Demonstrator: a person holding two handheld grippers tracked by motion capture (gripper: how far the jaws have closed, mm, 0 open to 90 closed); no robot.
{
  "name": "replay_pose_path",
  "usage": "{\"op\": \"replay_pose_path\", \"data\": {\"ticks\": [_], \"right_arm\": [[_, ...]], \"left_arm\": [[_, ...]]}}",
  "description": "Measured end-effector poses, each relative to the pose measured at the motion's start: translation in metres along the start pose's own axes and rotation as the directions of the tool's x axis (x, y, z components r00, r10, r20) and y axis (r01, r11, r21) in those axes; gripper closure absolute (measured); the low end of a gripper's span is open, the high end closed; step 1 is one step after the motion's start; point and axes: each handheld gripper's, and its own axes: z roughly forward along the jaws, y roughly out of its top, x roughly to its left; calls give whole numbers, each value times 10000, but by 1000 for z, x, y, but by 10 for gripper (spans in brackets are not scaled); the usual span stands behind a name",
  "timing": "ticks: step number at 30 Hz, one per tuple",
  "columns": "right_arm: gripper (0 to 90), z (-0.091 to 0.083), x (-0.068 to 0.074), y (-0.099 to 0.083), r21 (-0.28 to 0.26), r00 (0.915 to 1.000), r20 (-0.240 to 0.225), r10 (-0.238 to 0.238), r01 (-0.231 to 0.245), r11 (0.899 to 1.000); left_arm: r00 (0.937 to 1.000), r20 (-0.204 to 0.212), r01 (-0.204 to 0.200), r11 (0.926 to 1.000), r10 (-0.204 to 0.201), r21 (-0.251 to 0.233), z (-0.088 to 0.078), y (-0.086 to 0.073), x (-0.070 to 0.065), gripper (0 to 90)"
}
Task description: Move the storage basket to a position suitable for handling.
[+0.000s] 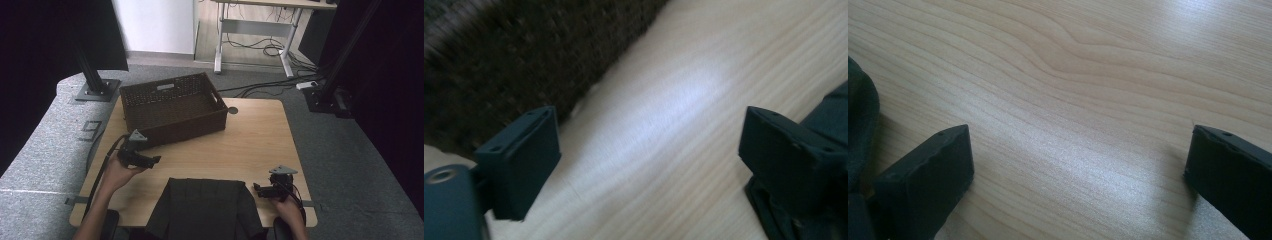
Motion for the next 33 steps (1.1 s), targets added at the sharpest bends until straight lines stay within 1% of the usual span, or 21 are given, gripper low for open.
{"op": "replay_pose_path", "data": {"ticks": [4, 5, 8, 10, 11, 13, 16, 18, 23, 26, 31, 33], "right_arm": [[0, 0, 0, 0, 0, 10000, -1, 5, -5, 10000], [0, 0, 0, 0, -1, 10000, -3, 2, -2, 10000], [0, 0, 0, 0, 0, 10000, 1, 3, -3, 10000], [0, 0, 0, 0, -3, 10000, -1, -12, 12, 10000], [0, 0, 0, 0, 3, 10000, 2, -4, 4, 10000], [0, 0, 0, 0, -5, 10000, -2, -21, 21, 10000], [0, 0, 0, 0, -18, 10000, 1, -11, 11, 10000], [0, 0, 0, 0, -22, 10000, 5, -2, 2, 10000], [0, 0, 0, 0, -18, 10000, 1, -13, 13, 10000], [0, 0, 0, 0, -25, 10000, 1, -21, 21, 10000], [0, 0, 0, 0, -15, 10000, -1, -6, 6, 10000], [0, 0, 0, 0, -18, 10000, 2, -11, 11, 10000]], "left_arm": [[9999, 62, -102, 9999, 102, -110, -5, 12, 5, 178], [9998, 37, -171, 9998, 172, -86, -6, 15, 7, 195], [9997, -110, -201, 9997, 200, -115, -10, 24, 12, 230], [9996, -194, -210, 9996, 206, -210, -13, 31, 16, 255], [9993, -270, -248, 9994, 241, -242, -14, 33, 18, 264], [9977, -570, -387, 9986, 366, -349, -17, 38, 22, 283], [9962, -811, -368, 9983, 331, -441, -21, 45, 29, 300], [9944, -1014, -349, 9981, 295, -513, -24, 49, 34, 331], [9907, -1362, -50, 9979, -39, -647, -30, 57, 49, 376], [9872, -1561, 201, 9972, -313, -725, -32, 60, 59, 406], [9781, -1960, 551, 9952, -701, -809, -35, 63, 76, 429], [9743, -2042, 796, 9934, -950, -826, -35, 62, 83, 432]]}}
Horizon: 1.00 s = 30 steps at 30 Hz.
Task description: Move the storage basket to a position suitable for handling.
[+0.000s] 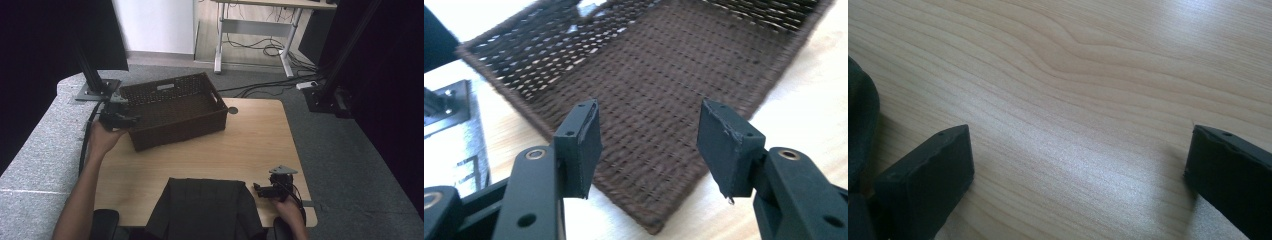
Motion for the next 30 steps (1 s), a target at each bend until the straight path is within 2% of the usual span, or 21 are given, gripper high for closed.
{"op": "replay_pose_path", "data": {"ticks": [6, 18, 22, 26, 30], "right_arm": [[0, 0, 0, 0, 1, 10000, 0, 3, -3, 10000], [0, 0, 0, 0, -3, 10000, -1, 0, 0, 10000], [0, 0, 0, 0, -2, 10000, 0, -4, 4, 10000], [0, 0, 0, 0, -2, 10000, 1, -4, 4, 10000], [0, 0, 0, 0, -1, 10000, 0, -1, 1, 10000]], "left_arm": [[9985, -335, 440, 9985, -429, 337, 11, -5, 16, 448], [9964, -542, 708, 9924, -657, 1002, 34, -24, 24, 456], [9964, -482, 753, 9907, -702, 1137, 40, -29, 25, 467], [9918, -144, 1280, 9877, -1272, 896, 43, -34, 28, 524], [9908, -159, 1350, 9869, -1341, 880, 44, -34, 28, 540]]}}
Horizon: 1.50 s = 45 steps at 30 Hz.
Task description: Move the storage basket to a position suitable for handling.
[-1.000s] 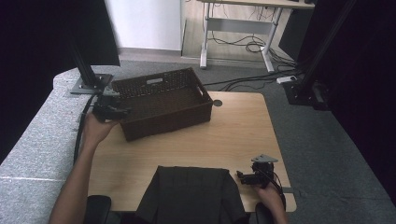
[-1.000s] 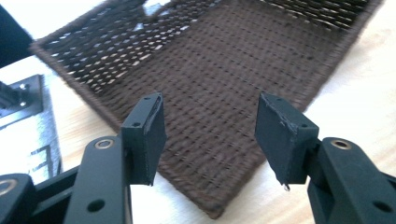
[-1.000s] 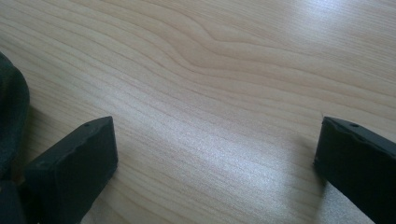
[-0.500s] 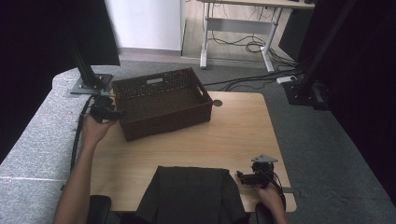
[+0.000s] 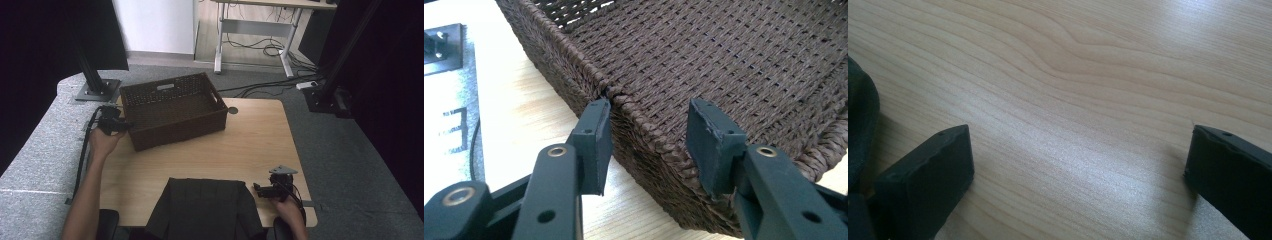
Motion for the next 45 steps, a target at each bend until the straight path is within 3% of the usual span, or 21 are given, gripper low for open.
{"op": "replay_pose_path", "data": {"ticks": [20, 45], "right_arm": [[0, 0, 0, 0, -2, 10000, 4, -3, 3, 10000], [0, 0, 0, 0, 0, 10000, 2, -4, 4, 10000]], "left_arm": [[9986, 123, 507, 9985, -509, 187, 1, 1, -4, 654], [9947, 985, -279, 9994, 297, -195, 5, -3, -34, 678]]}}
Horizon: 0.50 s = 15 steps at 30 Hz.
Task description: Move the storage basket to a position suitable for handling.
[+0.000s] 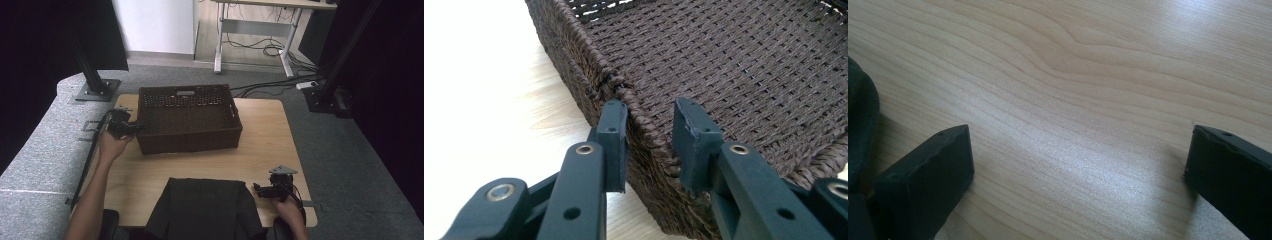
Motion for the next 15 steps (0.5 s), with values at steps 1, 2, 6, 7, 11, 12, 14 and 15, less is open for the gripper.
{"op": "replay_pose_path", "data": {"ticks": [1, 2, 6, 7, 11, 12, 14, 15], "right_arm": [[0, 0, 0, 0, 2, 10000, -1, 3, -3, 10000], [0, 0, 0, 0, 3, 10000, -1, 8, -8, 10000], [0, 0, 0, 0, 2, 10000, -2, 8, -8, 10000], [0, 0, 0, 0, 1, 10000, 0, 10, -10, 10000], [0, 0, 0, 0, 2, 10000, -2, 6, -6, 10000], [0, 0, 0, 0, 2, 10000, -1, 5, -5, 10000], [0, 0, 0, 0, 4, 10000, -1, 4, -4, 10000], [0, 0, 0, 0, 4, 10000, -3, 4, -4, 10000]], "left_arm": [[10000, 37, -39, 10000, 39, -4, 0, 0, -2, 678], [9999, 80, -74, 10000, 74, -4, 0, -1, -4, 678], [9995, 218, -226, 9997, 227, -31, 0, -2, -10, 678], [9993, 251, -273, 9996, 274, -41, 0, -3, -12, 678], [9984, 376, -431, 9991, 432, -47, -1, -5, -20, 678], [9980, 404, -483, 9988, 484, -44, -2, -5, -22, 678], [9975, 424, -558, 9984, 559, -37, -3, -7, -27, 678], [9972, 444, -606, 9982, 607, -39, -3, -7, -29, 678]]}}
